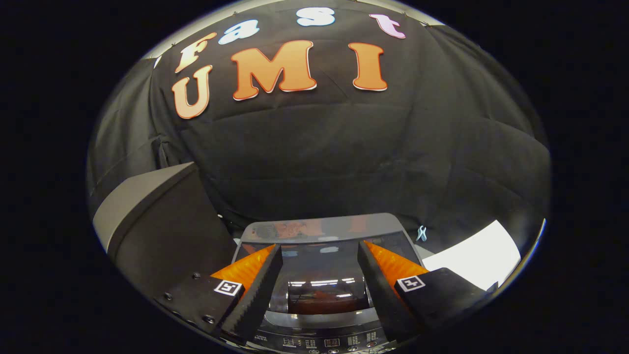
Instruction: Put the clothes into the washing machine and then close the washing machine lid.
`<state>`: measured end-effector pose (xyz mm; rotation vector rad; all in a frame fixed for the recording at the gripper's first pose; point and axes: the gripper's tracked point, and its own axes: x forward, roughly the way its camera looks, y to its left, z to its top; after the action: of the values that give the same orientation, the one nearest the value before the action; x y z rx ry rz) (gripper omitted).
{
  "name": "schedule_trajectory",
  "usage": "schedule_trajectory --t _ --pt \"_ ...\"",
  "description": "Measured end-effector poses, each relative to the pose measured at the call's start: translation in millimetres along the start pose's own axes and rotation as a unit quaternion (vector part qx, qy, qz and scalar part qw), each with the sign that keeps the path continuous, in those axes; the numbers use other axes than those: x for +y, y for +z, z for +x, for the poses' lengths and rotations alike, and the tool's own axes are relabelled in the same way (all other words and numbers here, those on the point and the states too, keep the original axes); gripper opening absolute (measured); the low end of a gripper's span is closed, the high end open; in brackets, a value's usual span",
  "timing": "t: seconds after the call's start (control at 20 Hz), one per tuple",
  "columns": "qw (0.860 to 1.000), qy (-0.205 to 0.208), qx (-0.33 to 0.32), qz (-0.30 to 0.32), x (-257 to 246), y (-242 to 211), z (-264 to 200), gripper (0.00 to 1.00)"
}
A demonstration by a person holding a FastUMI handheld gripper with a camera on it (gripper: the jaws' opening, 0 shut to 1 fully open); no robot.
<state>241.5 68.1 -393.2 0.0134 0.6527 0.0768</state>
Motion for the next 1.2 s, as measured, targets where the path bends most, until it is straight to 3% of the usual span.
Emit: schedule_trajectory --t 0.35,0.8,1.2 --pt "0.997 0.039 -0.063 0.028 14.9 69.4 -43.2 0.99" --pt "0.986 0.068 -0.154 0.016 -4.2 160.5 -118.6 0.98" --pt "0.977 0.094 -0.19 -0.025 -21.1 196.6 -184.0 0.98"
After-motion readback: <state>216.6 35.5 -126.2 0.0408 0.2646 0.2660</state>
